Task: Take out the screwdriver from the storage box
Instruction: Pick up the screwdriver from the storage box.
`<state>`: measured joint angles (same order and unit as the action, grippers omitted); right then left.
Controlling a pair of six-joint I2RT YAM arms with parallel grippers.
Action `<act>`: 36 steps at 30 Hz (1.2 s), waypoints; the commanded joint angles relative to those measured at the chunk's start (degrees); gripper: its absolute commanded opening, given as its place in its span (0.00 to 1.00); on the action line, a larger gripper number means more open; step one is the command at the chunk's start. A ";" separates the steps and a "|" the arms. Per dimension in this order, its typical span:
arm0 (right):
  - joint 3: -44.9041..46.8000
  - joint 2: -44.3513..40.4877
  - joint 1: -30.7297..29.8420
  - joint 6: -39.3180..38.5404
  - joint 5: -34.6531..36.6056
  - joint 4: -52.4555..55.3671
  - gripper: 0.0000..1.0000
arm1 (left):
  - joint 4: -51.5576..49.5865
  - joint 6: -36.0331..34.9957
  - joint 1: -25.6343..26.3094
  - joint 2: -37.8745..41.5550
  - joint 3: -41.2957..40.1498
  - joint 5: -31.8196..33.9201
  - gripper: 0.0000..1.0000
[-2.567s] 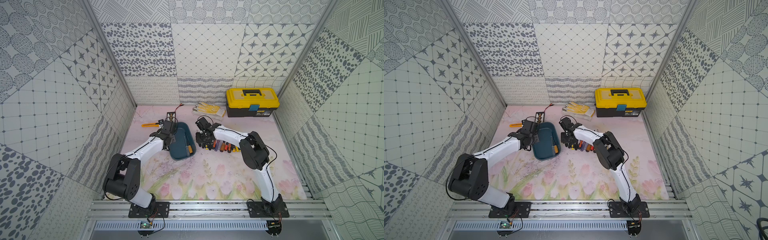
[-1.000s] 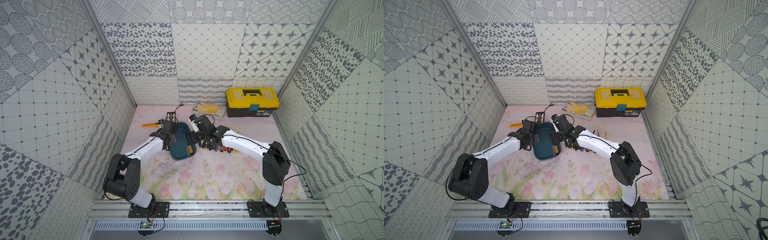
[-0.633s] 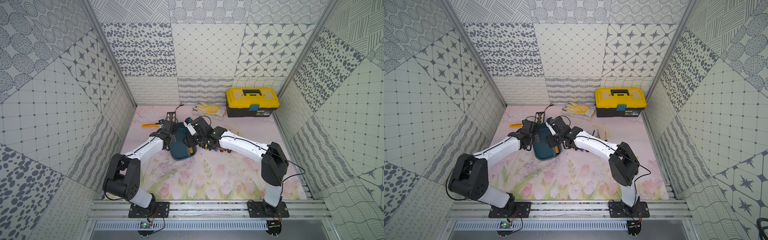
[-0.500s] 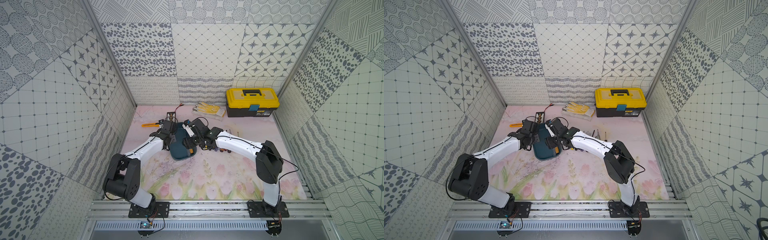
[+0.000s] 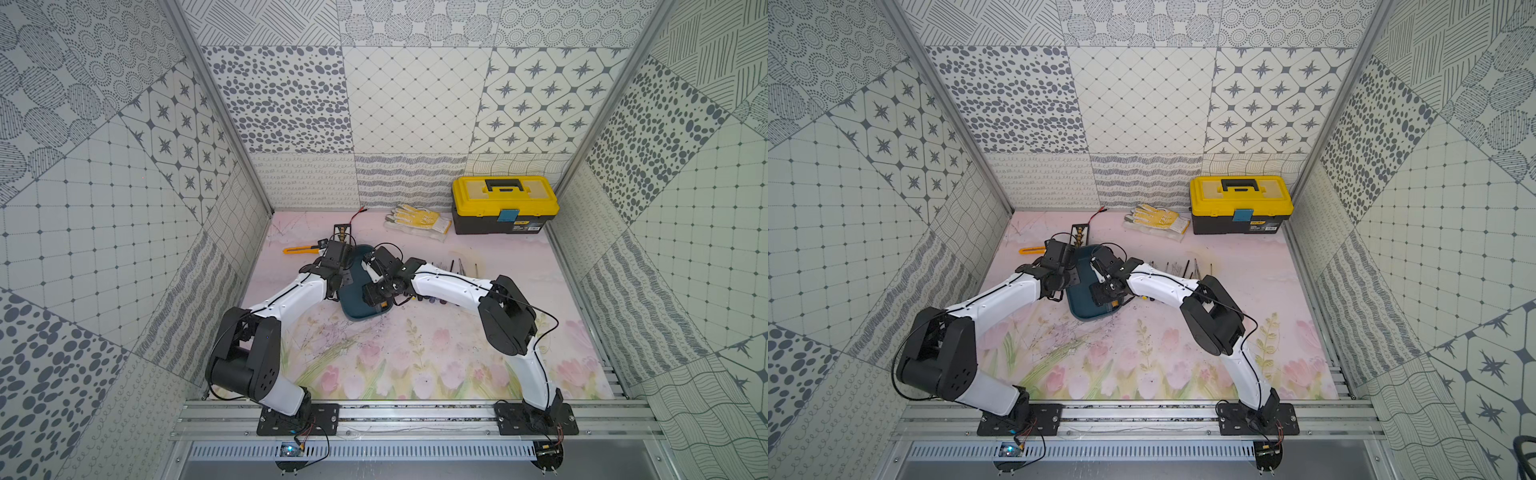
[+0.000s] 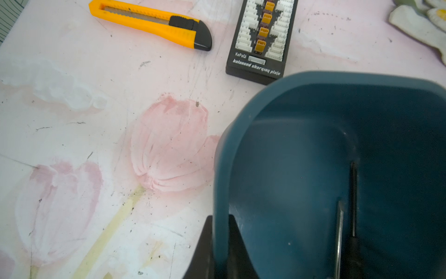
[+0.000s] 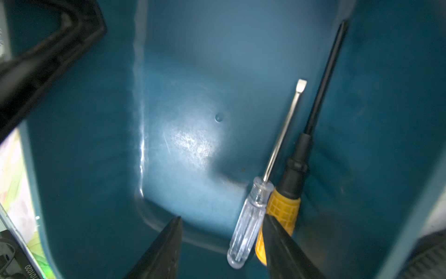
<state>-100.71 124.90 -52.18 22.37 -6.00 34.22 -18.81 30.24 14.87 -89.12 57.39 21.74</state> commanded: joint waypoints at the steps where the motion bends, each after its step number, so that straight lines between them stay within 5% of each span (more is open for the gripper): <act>1: -2.72 2.88 -0.46 1.53 0.10 0.44 0.58 | 1.36 0.43 -0.52 0.50 0.71 -0.47 0.00; 17: -9.56 9.87 -0.29 3.95 2.58 6.21 0.57 | 1.05 0.46 -0.50 0.29 1.12 -0.47 0.00; 36: -8.41 11.07 -0.29 4.08 1.26 6.21 0.22 | -0.42 0.42 -0.52 0.34 1.51 0.84 0.00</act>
<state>-109.82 133.34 -52.05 26.37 -4.21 40.12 -19.53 30.24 14.83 -89.12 57.69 21.41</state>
